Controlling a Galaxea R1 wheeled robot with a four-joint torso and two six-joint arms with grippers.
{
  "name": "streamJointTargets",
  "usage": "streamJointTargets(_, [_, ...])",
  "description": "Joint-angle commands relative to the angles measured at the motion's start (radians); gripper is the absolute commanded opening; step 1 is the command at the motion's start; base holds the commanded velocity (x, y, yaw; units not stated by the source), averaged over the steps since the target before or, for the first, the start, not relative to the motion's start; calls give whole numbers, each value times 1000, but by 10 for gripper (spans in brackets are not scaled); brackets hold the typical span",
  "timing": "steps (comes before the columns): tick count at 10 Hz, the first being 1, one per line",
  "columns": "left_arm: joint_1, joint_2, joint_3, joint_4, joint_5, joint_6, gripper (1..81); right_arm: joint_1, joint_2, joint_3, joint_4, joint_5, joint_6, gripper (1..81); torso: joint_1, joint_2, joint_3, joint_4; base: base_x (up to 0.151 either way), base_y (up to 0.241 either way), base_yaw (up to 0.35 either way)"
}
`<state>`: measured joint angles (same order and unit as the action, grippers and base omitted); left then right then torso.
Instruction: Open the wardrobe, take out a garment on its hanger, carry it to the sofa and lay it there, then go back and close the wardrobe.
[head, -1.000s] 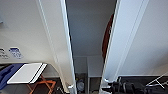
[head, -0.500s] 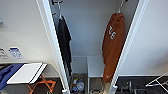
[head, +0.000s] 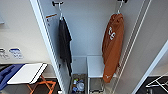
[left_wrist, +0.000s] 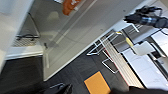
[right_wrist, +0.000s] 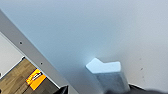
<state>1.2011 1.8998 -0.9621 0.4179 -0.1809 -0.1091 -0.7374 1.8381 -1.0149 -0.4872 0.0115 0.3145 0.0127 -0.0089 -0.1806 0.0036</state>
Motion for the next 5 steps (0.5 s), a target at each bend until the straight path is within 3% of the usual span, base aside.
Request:
streamJointTargets(1, [356,-93,-289,105,-522,-10,811,-167,-167,20,62,-67,70,811,0,0,0,0,0,0,0])
streamJointTargets(2, [404,-45,-403,96,-616,-69,811,-211,-170,-77,120,-61,112,811,0,0,0,0,0,0,0])
streamJointTargets(4, [418,72,-591,64,-631,-183,811,-295,-119,-226,184,-16,126,811,0,0,1,0,0,0,0])
streamJointTargets(5, [411,120,-638,38,-620,-193,811,-320,-72,-293,220,-24,132,811,-1,-1,1,0,0,0,0])
